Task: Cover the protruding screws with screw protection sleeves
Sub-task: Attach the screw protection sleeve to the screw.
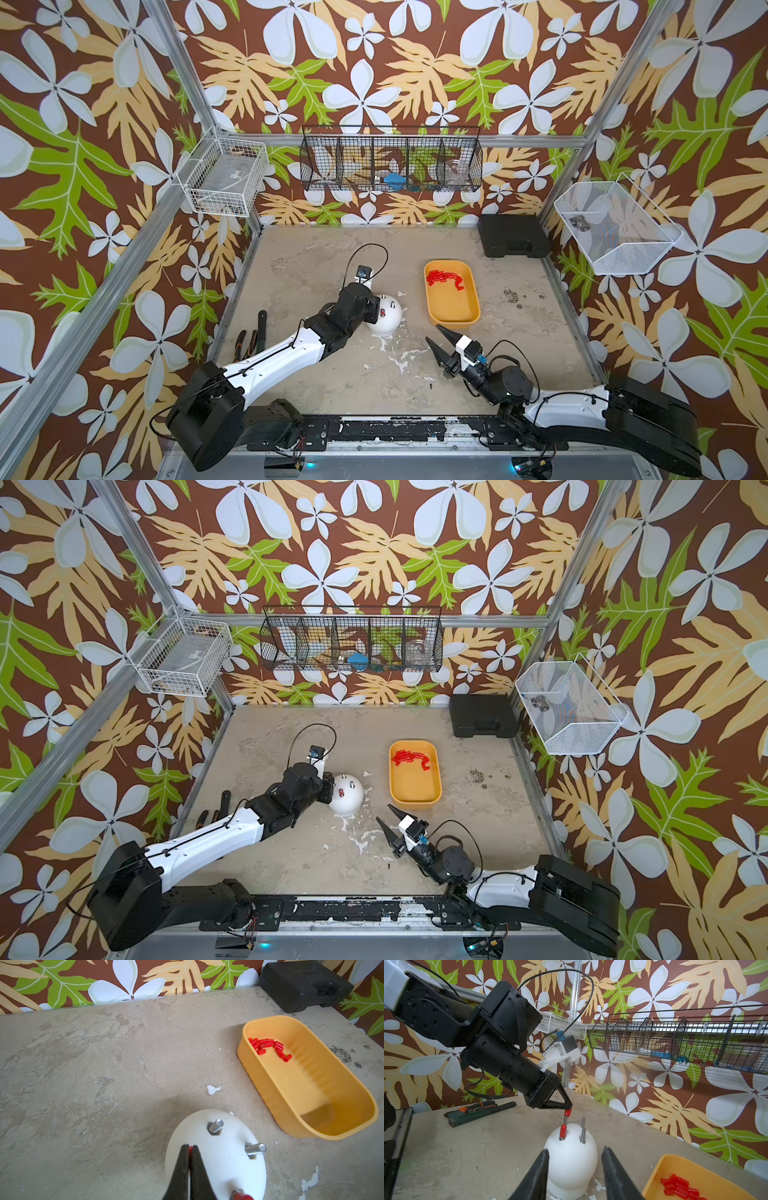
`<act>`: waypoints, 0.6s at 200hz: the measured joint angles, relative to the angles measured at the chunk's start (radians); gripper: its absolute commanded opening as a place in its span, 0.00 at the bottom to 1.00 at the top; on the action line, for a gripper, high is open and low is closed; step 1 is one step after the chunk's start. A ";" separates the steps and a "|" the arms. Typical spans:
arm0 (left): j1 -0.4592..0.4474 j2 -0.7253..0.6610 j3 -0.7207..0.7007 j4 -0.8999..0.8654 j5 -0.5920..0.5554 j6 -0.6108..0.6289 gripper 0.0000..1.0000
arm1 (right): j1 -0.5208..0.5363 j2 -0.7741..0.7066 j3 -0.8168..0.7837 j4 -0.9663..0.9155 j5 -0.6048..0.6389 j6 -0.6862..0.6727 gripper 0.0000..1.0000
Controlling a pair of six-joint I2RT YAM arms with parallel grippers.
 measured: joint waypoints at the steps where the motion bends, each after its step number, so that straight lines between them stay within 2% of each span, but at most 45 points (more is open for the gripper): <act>1: 0.000 0.000 0.000 0.000 0.000 0.000 0.00 | 0.000 0.000 0.000 0.000 0.000 0.000 0.44; 120: -0.021 -0.022 -0.014 -0.010 -0.018 0.003 0.00 | 0.000 0.000 0.000 0.000 0.000 0.000 0.44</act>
